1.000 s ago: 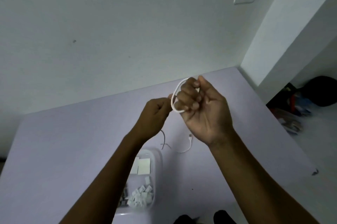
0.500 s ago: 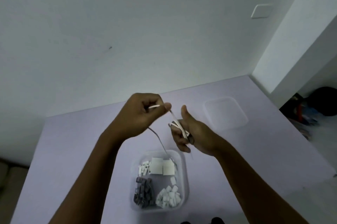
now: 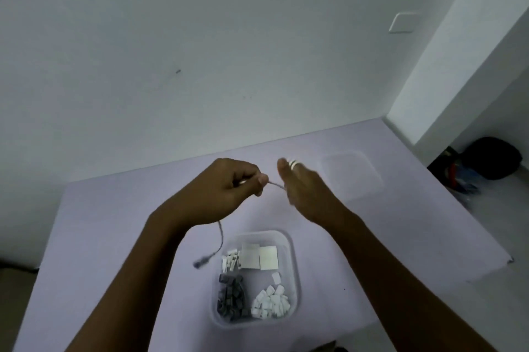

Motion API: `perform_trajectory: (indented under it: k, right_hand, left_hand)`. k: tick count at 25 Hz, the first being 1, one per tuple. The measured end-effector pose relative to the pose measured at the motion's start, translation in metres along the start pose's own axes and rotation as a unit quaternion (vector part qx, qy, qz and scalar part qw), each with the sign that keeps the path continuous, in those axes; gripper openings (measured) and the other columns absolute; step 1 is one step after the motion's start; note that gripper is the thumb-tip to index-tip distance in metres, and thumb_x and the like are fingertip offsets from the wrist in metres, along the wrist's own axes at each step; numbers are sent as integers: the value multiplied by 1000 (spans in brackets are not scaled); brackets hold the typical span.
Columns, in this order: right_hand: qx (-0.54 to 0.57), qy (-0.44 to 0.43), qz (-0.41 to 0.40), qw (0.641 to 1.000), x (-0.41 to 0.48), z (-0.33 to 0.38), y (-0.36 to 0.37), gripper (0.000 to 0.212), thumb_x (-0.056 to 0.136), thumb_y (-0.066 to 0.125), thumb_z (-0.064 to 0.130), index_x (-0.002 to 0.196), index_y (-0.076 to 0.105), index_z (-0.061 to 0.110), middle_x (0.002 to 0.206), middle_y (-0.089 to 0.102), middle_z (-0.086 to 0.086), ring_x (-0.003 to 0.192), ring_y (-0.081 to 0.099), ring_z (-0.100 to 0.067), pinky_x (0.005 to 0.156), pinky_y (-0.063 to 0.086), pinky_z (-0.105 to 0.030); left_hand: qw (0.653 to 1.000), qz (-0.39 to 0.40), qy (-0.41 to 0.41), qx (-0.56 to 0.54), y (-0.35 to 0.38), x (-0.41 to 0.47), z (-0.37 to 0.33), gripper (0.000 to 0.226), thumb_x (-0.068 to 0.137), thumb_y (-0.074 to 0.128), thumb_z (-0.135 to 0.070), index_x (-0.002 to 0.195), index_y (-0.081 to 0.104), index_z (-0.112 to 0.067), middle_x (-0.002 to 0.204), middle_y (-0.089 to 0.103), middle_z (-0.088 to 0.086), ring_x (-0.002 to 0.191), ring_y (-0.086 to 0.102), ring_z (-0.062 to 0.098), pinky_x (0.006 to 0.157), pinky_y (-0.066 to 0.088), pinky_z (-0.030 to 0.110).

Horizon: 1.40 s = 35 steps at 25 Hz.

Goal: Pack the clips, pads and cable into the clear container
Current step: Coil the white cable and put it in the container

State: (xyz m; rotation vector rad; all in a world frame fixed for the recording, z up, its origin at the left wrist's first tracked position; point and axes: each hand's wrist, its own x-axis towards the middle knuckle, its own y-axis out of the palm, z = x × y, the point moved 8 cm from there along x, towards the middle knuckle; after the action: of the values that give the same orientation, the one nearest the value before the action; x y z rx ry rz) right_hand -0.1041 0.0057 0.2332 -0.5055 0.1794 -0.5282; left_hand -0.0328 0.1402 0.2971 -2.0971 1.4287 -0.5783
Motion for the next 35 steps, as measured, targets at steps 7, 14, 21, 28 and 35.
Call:
perform_trajectory:
  k: [7, 14, 21, 28, 35]
  right_hand:
    - [606, 52, 280, 743, -47, 61, 38, 58, 97, 28, 61, 64, 43, 15, 48, 34, 3, 40, 29, -12, 44, 21, -26]
    - [-34, -86, -41, 995, -18, 40, -6, 57, 100, 32, 57, 83, 50, 5, 69, 59, -17, 61, 59, -25, 65, 53, -43]
    - [254, 81, 379, 886, -58, 3, 67, 45, 101, 49, 33, 60, 38, 19, 48, 28, 2, 41, 20, -12, 43, 18, -26]
    - [619, 54, 408, 668, -50, 35, 55, 30, 82, 54, 19, 61, 32, 19, 45, 27, 4, 37, 21, -13, 41, 10, -24]
    - [639, 48, 375, 670, -31, 39, 47, 28, 80, 50, 21, 59, 32, 19, 43, 27, 2, 34, 24, -15, 42, 15, -24]
  left_hand:
    - [998, -43, -36, -38, -8, -6, 36, 36, 101, 47, -35, 74, 65, -21, 55, 50, -11, 50, 38, 3, 53, 33, 21]
    - [990, 128, -26, 43, 26, -19, 9, 31, 104, 40, -32, 91, 68, -24, 58, 50, -11, 54, 44, 5, 55, 35, 14]
    - [992, 111, -35, 45, -5, -19, 25, 24, 102, 47, -26, 102, 70, -31, 71, 59, -13, 64, 50, 3, 61, 38, 13]
    - [983, 109, -3, -147, 32, -8, 14, 31, 104, 41, -25, 92, 61, -5, 60, 38, -1, 51, 31, 9, 52, 32, 21]
    - [981, 41, 24, -190, 24, 4, 8, 40, 101, 42, -33, 76, 49, -4, 59, 36, -7, 50, 29, 6, 51, 29, 16]
